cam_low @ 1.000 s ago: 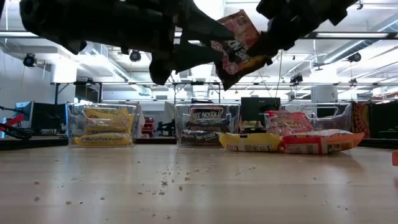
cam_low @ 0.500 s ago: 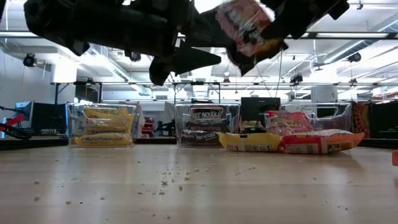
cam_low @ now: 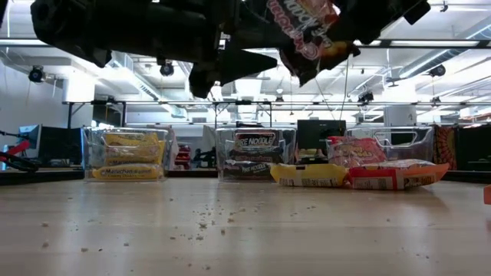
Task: Sort Maruchan noodles
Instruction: Put the black noodle pack into the middle transparent bin
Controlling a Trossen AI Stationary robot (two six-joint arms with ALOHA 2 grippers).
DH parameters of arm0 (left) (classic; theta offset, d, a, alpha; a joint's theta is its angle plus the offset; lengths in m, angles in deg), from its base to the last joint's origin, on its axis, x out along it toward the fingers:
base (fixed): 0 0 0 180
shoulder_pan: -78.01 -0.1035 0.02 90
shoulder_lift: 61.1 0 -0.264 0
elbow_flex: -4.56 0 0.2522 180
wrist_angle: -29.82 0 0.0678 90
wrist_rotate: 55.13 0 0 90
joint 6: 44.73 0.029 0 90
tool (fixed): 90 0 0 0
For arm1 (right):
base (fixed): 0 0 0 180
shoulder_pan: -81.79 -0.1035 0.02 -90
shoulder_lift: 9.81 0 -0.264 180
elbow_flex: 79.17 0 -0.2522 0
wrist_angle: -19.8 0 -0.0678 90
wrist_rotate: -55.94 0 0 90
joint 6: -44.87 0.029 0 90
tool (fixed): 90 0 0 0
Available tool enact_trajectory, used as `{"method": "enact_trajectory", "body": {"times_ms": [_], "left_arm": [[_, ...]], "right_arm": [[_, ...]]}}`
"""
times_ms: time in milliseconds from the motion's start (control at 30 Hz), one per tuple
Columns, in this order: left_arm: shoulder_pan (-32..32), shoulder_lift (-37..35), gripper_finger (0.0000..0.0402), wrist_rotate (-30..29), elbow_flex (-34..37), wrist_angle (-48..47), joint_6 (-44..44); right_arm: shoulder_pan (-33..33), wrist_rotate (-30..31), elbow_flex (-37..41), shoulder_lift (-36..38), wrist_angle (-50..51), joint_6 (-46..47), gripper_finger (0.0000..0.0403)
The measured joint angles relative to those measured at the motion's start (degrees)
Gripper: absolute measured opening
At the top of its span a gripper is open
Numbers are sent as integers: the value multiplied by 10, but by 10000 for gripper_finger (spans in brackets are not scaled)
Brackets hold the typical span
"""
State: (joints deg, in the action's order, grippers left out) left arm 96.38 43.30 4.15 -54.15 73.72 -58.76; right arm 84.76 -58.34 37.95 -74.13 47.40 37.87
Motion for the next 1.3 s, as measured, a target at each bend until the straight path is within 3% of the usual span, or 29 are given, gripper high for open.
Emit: {"method": "enact_trajectory", "body": {"times_ms": [500, 767, 1033, 1300], "left_arm": [[-5, 0, 194, 34, 0, 39, 48], [-22, 0, 194, 104, 0, 64, 57], [-28, 2, 193, 118, -16, 62, 83], [-30, 8, 114, 119, -23, 47, 81]], "right_arm": [[-19, -2, 0, 0, -1, -20, 120], [-29, -2, 0, 0, -13, -20, 120], [-29, -2, 0, -10, -26, -21, 120], [-28, -2, 1, -13, -22, -12, 120]]}}
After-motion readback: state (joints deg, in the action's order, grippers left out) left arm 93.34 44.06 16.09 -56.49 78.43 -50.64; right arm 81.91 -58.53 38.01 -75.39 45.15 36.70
